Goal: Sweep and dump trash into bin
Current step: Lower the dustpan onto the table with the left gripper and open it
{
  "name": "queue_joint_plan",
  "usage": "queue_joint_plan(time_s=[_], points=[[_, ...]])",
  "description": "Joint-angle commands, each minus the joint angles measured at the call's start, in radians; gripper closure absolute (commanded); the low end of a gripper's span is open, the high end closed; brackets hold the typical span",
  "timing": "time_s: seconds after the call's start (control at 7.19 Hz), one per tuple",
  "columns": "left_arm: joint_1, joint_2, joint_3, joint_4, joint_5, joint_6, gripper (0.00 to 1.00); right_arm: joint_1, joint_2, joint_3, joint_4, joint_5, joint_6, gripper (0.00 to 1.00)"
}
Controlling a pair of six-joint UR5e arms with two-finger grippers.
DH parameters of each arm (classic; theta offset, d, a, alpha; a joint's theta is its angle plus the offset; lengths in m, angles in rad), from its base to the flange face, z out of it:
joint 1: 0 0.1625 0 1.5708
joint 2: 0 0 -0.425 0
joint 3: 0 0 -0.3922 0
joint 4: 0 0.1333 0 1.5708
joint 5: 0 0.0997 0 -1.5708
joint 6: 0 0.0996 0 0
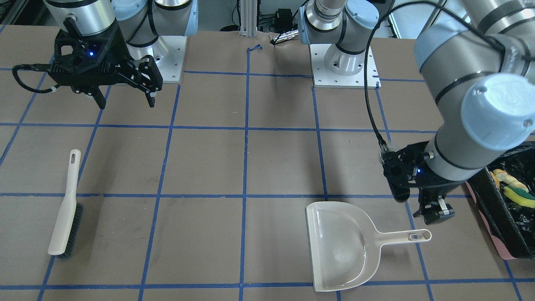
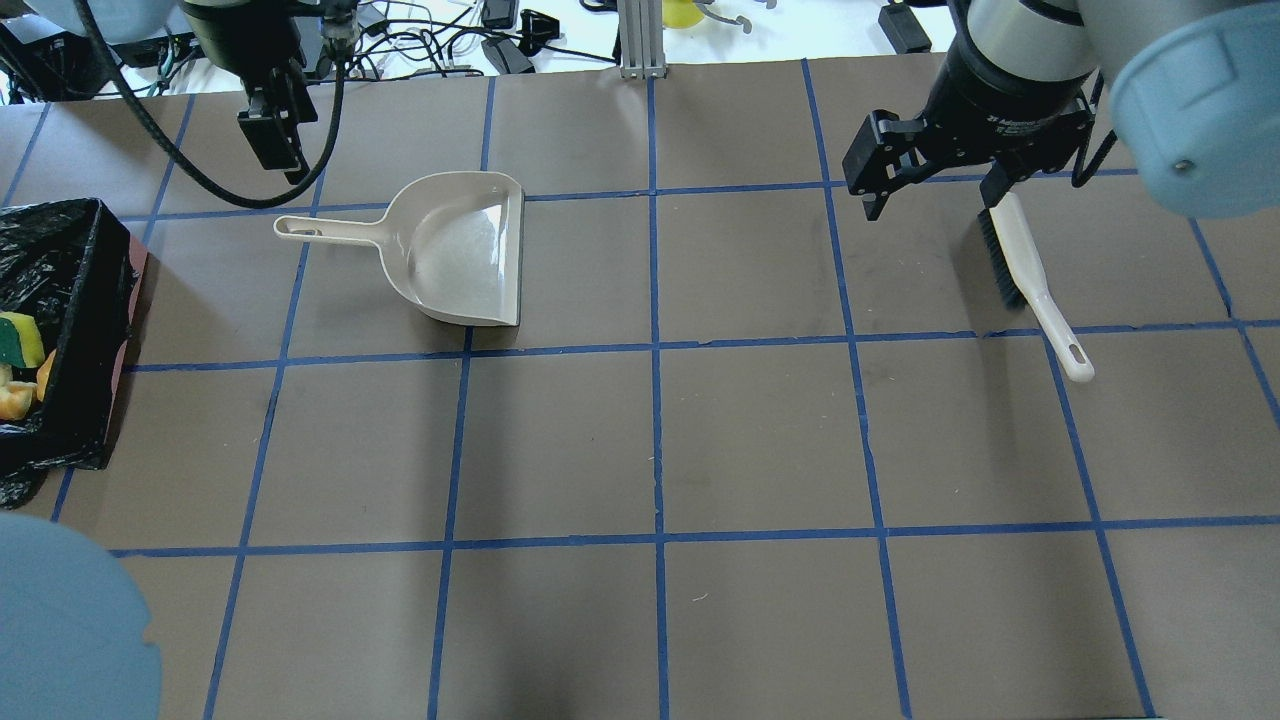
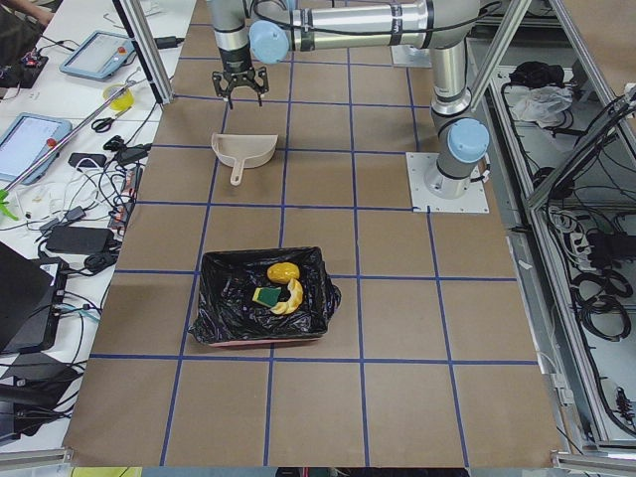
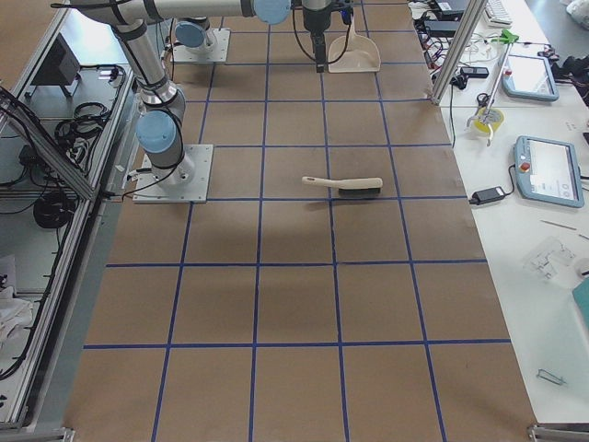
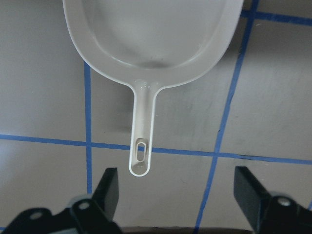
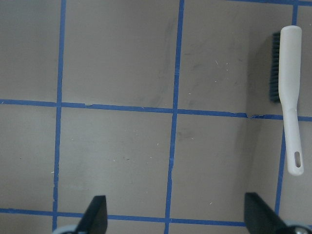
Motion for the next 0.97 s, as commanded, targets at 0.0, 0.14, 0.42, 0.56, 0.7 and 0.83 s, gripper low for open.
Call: queue_joint_plan(time_s=[0.0, 0.14, 0.42, 0.56, 0.7, 0.83], points=[[-0.019, 0.067, 0.02, -0.085, -0.042, -0.106, 0.0, 0.0, -0.002, 0.0, 0.001, 0.004, -0.007, 0.0], [-0.019, 0.071, 0.011, -0.069, -0.045, -0.123, 0.0, 0.0, 0.0, 0.0, 0.001, 0.006, -0.007, 0.0], [-0.031, 0.091, -0.056, -0.019, -0.065, -0.211, 0.0, 0.0, -0.003, 0.0, 0.002, -0.005, -0.007, 0.0], [-0.041, 0.088, -0.085, -0.019, -0.06, -0.261, 0.0, 0.0, -0.005, 0.0, 0.005, -0.003, -0.007, 0.0], [-0.041, 0.078, -0.086, -0.017, -0.056, -0.377, 0.0, -0.002, -0.005, 0.0, 0.007, -0.005, -0.007, 0.0], [-0.042, 0.064, -0.086, -0.017, -0.062, -0.545, 0.0, -0.002, -0.005, 0.0, 0.009, -0.005, -0.007, 0.0]])
